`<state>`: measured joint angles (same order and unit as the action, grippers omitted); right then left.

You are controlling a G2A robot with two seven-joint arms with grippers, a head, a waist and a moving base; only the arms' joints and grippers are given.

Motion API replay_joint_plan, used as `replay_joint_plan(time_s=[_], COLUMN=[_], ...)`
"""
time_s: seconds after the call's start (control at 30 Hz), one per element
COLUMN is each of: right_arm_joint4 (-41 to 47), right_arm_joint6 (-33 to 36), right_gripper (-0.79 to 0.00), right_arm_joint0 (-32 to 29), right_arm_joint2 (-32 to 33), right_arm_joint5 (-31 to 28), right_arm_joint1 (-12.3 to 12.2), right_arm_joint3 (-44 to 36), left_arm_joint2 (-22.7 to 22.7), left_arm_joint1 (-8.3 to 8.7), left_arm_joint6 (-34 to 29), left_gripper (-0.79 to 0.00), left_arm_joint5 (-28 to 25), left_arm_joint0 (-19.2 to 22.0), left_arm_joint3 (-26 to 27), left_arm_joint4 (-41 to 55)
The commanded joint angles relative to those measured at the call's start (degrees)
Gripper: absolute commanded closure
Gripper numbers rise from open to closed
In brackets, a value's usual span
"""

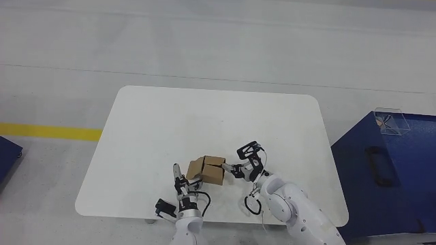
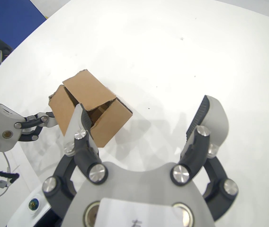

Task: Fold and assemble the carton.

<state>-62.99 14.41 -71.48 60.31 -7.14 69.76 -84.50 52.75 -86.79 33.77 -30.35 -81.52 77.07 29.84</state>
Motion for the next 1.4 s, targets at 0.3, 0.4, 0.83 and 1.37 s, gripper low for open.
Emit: replay_joint_plan(time_s=[0.3, 0.4, 0.83, 1.37], right_arm_joint4=[-1.64, -1.81, -2.66, -4.09], right_arm_joint6=[-0.13, -0.12, -0.07, 0.84], right_gripper=[-0.785, -0.785, -0.785, -0.785], right_arm_joint0=[0.50, 0.47, -0.39, -2.15], right_arm_joint2=[-0.92, -0.85, 0.11, 0.96], right_arm_joint5=[0.58, 0.52, 0.09, -0.74], right_arm_joint1=[0.55, 0.63, 0.74, 0.74], right_arm_joint3=[1.04, 1.10, 0.36, -2.07], left_arm_joint2=[1.81, 2.09, 3.01, 4.42], left_arm_joint1=[-0.94, -1.29, -3.03, -5.11], left_arm_joint6=[-2.85, -3.33, -3.56, -6.40], left_gripper=[-0.785, -0.785, -0.785, -0.785], left_arm_joint5=[-0.75, -1.12, -2.92, -4.01], left_arm_joint0=[0.00, 0.42, 3.09, 6.21], left_arm_joint3=[-0.43, -1.20, -5.69, -11.27], left_arm_joint4=[0.55, 0.73, 1.10, 4.79])
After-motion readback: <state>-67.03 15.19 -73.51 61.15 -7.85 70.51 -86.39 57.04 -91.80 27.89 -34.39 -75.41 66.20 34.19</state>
